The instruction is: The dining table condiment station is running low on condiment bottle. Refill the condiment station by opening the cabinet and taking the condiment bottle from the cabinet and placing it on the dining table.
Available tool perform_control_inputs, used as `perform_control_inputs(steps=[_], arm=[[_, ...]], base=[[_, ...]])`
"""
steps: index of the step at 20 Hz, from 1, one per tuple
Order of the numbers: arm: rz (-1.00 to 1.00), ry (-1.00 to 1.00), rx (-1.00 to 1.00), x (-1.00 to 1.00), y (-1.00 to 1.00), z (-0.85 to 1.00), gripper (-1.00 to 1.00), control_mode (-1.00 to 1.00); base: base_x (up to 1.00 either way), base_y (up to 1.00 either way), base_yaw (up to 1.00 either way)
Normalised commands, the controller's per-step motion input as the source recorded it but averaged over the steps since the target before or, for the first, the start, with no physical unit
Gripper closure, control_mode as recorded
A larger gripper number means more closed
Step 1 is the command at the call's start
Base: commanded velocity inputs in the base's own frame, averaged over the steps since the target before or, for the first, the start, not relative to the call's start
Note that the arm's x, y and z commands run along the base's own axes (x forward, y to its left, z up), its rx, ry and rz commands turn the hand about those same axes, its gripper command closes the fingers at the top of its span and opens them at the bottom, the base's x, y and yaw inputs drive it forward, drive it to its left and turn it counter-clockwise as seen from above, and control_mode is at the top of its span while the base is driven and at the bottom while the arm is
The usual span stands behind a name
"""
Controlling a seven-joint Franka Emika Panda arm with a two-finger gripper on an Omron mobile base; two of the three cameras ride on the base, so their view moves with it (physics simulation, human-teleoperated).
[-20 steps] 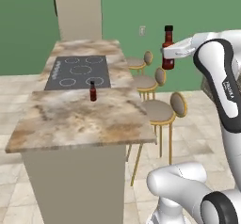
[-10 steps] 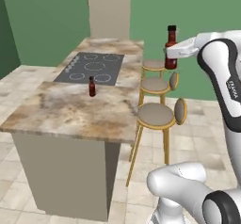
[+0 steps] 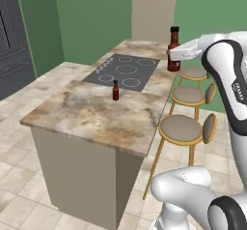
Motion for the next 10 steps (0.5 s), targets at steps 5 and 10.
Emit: perform_control_inputs(steps=[5,10], arm=[[0.35,-0.07,0.11,0.07,-0.92,-0.54,1.0,-1.0],[0.31,0.0,0.0,0.83,-0.38,-0.78,1.0,-1.0]], base=[[0.0,0.0,0.0],[0.0,0.0,0.0]])
